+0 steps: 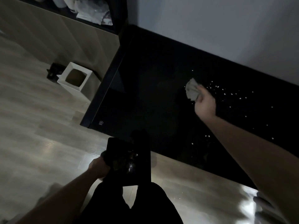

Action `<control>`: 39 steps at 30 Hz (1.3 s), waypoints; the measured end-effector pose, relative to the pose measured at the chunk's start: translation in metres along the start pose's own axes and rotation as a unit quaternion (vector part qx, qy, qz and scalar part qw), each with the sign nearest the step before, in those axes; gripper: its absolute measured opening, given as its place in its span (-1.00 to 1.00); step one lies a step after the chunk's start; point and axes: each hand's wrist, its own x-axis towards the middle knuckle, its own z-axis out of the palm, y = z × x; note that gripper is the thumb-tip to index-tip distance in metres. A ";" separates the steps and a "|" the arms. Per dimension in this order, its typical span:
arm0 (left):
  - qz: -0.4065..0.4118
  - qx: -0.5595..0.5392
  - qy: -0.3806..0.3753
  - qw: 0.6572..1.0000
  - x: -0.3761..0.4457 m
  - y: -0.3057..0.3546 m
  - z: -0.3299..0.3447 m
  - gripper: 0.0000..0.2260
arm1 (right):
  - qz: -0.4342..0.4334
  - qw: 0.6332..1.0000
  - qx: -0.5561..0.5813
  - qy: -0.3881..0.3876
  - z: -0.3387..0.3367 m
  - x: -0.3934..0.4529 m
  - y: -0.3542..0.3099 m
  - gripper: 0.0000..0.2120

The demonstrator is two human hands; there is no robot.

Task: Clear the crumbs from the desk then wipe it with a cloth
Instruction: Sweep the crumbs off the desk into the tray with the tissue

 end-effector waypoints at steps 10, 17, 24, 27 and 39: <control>-0.009 -0.032 0.000 0.999 0.006 -0.003 0.011 -0.82 | -0.026 0.976 -0.188 -0.105 0.059 0.021 -0.005 -0.42; -0.003 -0.020 0.001 1.000 0.011 -0.001 0.016 -0.78 | -0.221 0.960 -0.040 -0.165 0.107 -0.126 -0.024 -0.58; 0.008 -0.038 -0.004 0.999 0.006 0.001 0.016 -0.83 | -0.204 0.943 0.070 -0.255 0.123 -0.256 -0.025 -0.49; 0.003 -0.047 0.002 0.999 0.007 0.004 0.019 -0.75 | -0.174 0.942 0.109 -0.266 0.117 -0.281 -0.037 -0.48; -0.036 -0.029 0.005 0.999 0.014 0.001 0.029 -0.74 | -0.031 0.988 0.148 -0.016 0.007 -0.098 0.001 -0.49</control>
